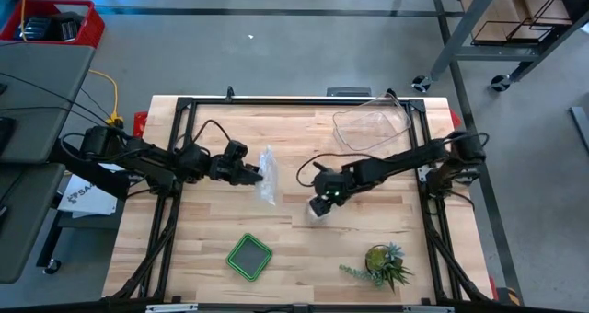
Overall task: Roll bandage
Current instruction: Put the rolled white bandage into the transparent zip bag
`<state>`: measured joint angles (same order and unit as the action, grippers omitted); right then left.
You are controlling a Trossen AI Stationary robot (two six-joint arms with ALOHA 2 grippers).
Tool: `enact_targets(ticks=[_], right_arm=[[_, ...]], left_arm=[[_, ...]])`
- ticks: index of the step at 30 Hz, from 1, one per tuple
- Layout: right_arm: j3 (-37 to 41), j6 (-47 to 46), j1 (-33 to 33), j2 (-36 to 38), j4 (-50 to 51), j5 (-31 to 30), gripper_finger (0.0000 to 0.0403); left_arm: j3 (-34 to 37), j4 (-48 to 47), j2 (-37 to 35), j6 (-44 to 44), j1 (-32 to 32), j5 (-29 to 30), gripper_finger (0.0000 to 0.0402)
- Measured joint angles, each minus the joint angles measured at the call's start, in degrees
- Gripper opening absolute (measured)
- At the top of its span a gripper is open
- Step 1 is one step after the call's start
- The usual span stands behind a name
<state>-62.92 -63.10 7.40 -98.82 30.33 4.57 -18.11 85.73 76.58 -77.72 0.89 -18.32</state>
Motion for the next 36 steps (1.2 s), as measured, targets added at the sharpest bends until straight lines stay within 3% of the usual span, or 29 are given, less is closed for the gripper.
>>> enact_targets(ticks=[4, 7, 11, 15, 17, 21, 23, 28, 33, 36], right_arm=[[0.00, 4.07, -1.50, 6.20, 1.79, -0.34, 0.0271], [0.00, 6.76, -1.86, 10.47, -1.21, -3.58, 0.0272], [-0.02, 12.30, -1.28, 15.34, -12.41, -7.75, 0.0272], [-0.02, 21.21, -0.46, 16.54, -27.37, -13.16, 0.0272], [-0.04, 28.42, -0.49, 16.04, -33.92, -16.95, 0.0270], [-0.02, 37.72, -0.67, 15.90, -35.78, -30.37, 0.0268], [-0.02, 41.72, -0.74, 16.03, -38.40, -34.04, 0.0268], [-1.47, 53.04, -0.62, 15.87, -44.54, -31.10, 0.0268], [-4.83, 61.73, -0.80, 15.14, -43.02, -39.04, 0.0268], [-5.75, 63.40, -1.48, 15.14, -43.36, -38.80, 0.0268]], left_arm=[[-0.08, -0.37, 0.02, -1.14, 0.91, 3.24, 0.0000], [-0.09, 0.40, 0.03, -6.88, 0.97, 15.37, 0.0000], [-1.90, 3.47, 0.00, -10.97, 0.93, 31.28, 0.0000], [-7.39, 0.33, 0.02, -14.14, 0.93, 41.30, 0.0000], [-11.77, -3.75, 0.02, -15.05, 0.93, 41.72, 0.0000], [-19.72, -9.50, 0.02, -15.70, 1.47, 39.70, 0.0000], [-22.88, -11.56, 0.00, -13.18, 1.85, 37.75, 0.0000], [-28.30, -19.07, 0.00, -11.73, 1.83, 36.98, 0.0000], [-31.66, -23.66, 0.00, -11.70, 1.66, 37.00, 0.0000], [-32.65, -24.22, 0.00, -10.74, 1.37, 37.12, 0.0000]])
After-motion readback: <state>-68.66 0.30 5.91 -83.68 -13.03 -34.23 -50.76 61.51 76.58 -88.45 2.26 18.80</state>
